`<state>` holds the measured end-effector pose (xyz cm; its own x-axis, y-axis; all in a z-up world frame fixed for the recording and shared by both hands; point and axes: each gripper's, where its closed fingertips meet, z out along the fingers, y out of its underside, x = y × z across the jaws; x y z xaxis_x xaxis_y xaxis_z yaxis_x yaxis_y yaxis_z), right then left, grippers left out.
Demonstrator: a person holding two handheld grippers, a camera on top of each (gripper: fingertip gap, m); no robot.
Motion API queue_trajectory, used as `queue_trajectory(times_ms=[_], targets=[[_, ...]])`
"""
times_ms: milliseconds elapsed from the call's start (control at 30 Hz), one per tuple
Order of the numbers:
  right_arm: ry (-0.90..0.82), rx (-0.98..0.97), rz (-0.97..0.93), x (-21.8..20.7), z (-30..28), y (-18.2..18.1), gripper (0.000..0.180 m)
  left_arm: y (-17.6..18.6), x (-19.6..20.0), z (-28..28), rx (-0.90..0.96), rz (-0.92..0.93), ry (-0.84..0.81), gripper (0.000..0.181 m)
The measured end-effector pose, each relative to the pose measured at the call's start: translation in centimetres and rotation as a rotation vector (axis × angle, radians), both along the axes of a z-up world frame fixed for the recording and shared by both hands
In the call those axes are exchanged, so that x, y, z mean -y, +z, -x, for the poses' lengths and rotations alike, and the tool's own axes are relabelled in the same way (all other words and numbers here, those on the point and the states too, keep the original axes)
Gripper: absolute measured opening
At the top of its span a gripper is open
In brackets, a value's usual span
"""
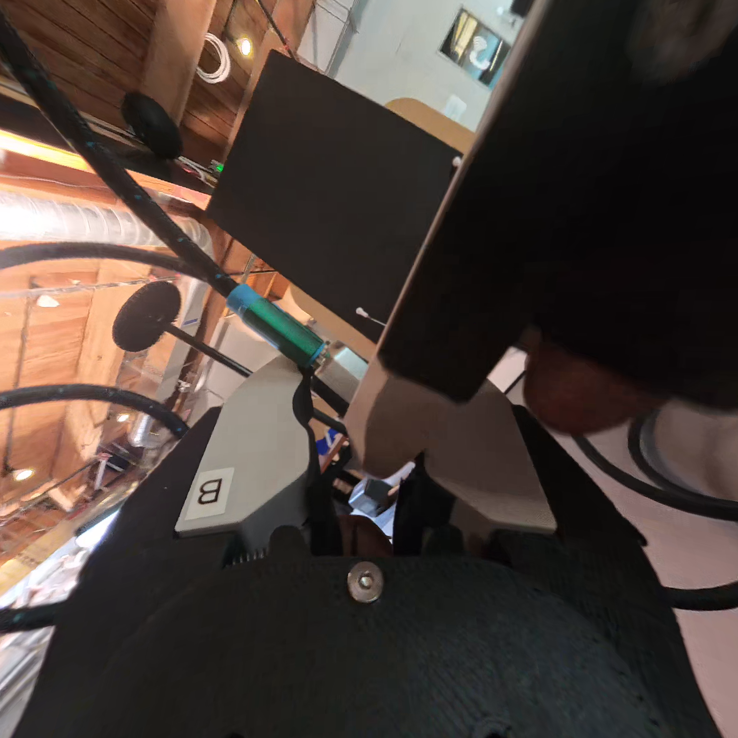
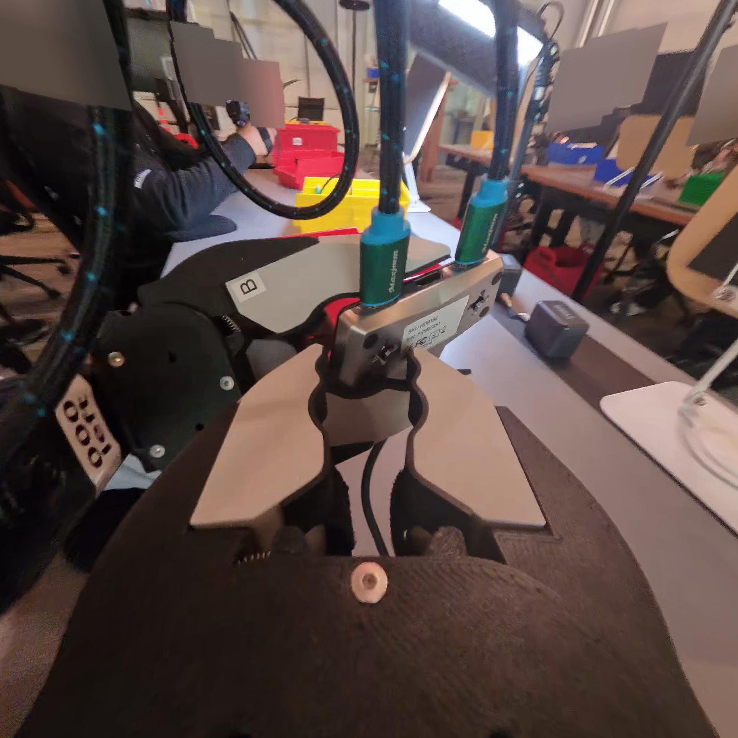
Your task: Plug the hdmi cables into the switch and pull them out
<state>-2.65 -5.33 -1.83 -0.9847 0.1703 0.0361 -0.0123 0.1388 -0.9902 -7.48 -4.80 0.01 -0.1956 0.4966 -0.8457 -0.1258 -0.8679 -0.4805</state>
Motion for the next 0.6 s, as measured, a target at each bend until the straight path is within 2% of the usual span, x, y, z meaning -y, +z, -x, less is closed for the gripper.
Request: queue_trajectory(times_ms=[100,333,433,600], targets=[[-0.057,-0.078,0.004,0.3,0.4,-0.4,0.037,-0.1,0.1,0.1,-0.047,0.055,0.035,0.049],[-0.064,-0.216,0.057,0.2,0.8,0.0,0.033,0.5,-0.9,-0.4,-0.123,0.011,-0.068,0.055],[-0.024,-0.247,0.11,-0.3,0.8,0.7,0.031,0.9,-2.0,-1.0,-0.138,-0.014,-0.187,0.064],[0.072,-0.224,0.215,-2.0,1.0,2.3,0.027,1.5,-4.0,-3.1,-0.121,-0.143,-0.501,0.068]])
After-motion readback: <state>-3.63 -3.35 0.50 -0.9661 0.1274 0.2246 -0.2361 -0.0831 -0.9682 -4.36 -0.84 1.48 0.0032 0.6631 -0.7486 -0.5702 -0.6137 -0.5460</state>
